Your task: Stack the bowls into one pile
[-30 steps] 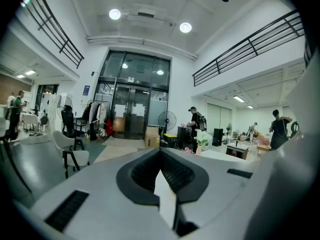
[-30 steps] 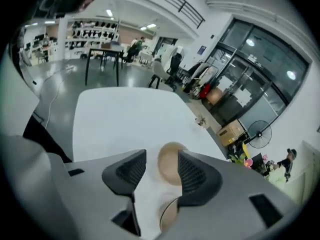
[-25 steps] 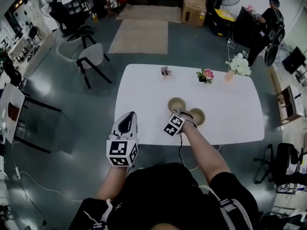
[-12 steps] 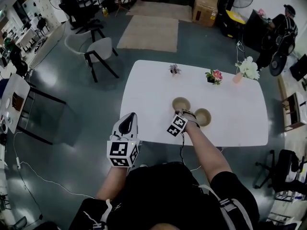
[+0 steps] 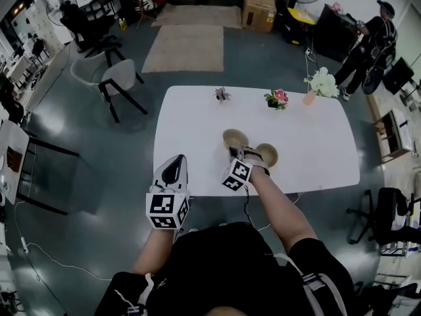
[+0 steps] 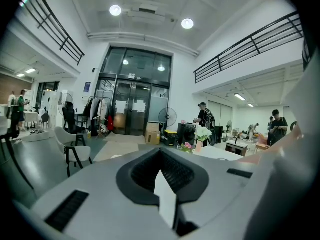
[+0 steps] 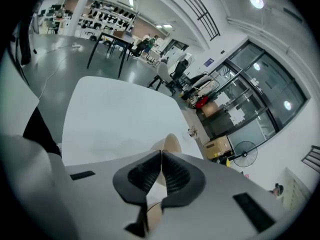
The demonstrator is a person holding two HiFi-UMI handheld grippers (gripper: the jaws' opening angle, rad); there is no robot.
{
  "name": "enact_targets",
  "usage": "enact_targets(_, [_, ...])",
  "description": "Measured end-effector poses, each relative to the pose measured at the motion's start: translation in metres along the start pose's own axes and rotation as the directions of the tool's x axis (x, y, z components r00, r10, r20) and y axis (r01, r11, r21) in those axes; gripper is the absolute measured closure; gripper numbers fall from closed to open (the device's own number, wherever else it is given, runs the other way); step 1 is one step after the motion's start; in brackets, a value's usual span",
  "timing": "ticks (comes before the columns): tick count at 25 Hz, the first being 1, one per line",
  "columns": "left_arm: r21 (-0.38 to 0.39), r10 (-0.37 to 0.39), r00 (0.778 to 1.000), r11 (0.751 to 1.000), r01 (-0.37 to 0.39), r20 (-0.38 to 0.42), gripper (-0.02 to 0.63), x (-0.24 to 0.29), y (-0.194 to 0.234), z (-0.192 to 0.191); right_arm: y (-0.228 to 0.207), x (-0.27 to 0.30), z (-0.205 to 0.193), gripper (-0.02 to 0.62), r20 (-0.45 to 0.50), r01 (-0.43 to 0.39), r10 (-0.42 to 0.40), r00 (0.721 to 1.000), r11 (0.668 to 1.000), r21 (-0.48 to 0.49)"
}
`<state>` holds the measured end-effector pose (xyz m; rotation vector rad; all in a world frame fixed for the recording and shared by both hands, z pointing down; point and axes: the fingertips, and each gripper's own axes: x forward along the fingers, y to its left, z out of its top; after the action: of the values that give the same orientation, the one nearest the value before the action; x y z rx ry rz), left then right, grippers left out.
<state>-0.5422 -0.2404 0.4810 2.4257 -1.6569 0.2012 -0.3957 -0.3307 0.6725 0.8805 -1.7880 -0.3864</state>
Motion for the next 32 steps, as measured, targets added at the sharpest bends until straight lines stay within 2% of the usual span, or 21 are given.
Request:
enact_targets(6, [0.007, -0.076, 0.997, 0.997, 0.076, -0.002, 0.592, 0.018, -0.021, 0.002, -0.033, -0.029, -0.019, 0.571, -0.023, 0.108, -0.108, 0.994, 0.994, 0.001])
enact_targets(10, [0.018, -0.132, 0.991, 0.991, 0.132, -0.004, 0.592, 0.029, -0.039, 0.006, -0.046, -0.043, -0.047, 0.572, -0.076, 0.169, -0.169, 0.983, 0.986, -0.010])
enact_targets(14, [0.028, -0.184, 0.983, 0.983, 0.184, -0.009, 0.592, 0.040, -0.059, 0.005, -0.049, -0.047, -0.086, 0.572, -0.149, 0.198, -0.198, 0.969, 0.980, -0.012])
enact_targets(21, [0.044, -0.237, 0.971, 0.970, 0.238, -0.030, 0.592, 0.048, -0.083, -0.002, -0.025, -0.041, -0.138, 0.572, -0.239, 0.170, -0.166, 0.957, 0.985, 0.000])
enact_targets(32, [0.056, -0.223, 0.973, 0.972, 0.226, -0.063, 0.592, 0.045, -0.082, -0.010, 0.011, -0.022, -0.156, 0.572, -0.262, 0.093, -0.074, 0.962, 0.994, 0.061])
